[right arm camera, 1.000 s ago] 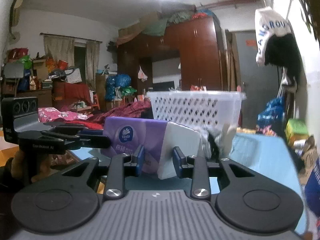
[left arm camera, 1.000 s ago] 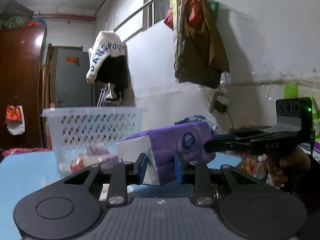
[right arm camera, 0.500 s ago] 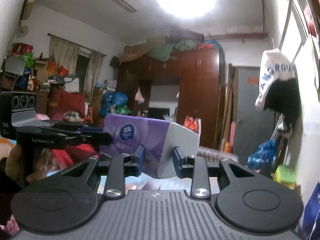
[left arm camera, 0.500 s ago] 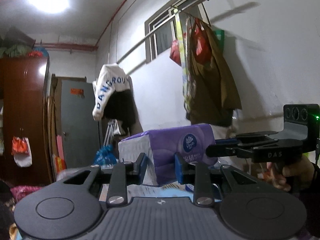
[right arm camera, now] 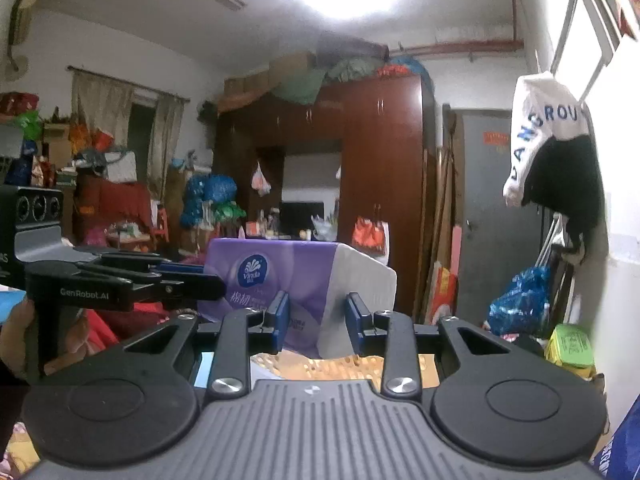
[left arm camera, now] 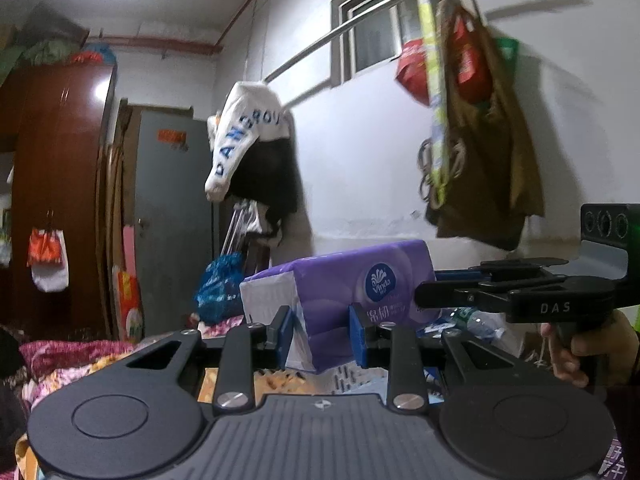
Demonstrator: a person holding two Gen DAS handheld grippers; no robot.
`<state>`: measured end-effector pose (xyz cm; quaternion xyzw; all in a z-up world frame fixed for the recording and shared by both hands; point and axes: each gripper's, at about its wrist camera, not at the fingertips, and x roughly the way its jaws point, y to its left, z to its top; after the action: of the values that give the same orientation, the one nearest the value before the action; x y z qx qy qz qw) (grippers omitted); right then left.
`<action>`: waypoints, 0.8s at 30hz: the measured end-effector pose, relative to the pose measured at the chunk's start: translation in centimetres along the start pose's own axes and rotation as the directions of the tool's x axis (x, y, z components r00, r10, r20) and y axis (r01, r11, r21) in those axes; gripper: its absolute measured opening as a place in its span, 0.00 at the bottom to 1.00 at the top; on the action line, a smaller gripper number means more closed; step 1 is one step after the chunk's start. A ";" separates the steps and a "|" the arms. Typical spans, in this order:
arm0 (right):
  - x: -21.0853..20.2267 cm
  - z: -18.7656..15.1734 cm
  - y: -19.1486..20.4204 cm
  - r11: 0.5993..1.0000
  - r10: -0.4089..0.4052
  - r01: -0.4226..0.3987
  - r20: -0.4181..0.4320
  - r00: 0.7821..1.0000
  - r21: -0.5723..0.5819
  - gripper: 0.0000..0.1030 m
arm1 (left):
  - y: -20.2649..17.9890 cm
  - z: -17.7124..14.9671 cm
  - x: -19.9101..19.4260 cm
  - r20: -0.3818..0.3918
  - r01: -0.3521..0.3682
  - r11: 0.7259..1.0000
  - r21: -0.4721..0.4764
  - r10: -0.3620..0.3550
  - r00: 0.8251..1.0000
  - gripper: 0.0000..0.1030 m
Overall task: Organize objects
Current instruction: 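Lift the purple tissue pack over the white basket and open both tools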
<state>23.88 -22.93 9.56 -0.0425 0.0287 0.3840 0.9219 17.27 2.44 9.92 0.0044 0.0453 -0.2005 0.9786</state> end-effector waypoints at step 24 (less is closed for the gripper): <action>8.3 -2.2 -3.3 0.983 0.012 0.057 -0.373 0.928 0.175 0.34 | 6.2 -2.5 11.1 -0.344 -0.157 0.982 -0.101 0.114 0.932 0.47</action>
<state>32.01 -19.65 6.88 -0.0301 0.2379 0.3540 0.9040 29.62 3.88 6.38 -0.0206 0.2242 -0.1255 0.9662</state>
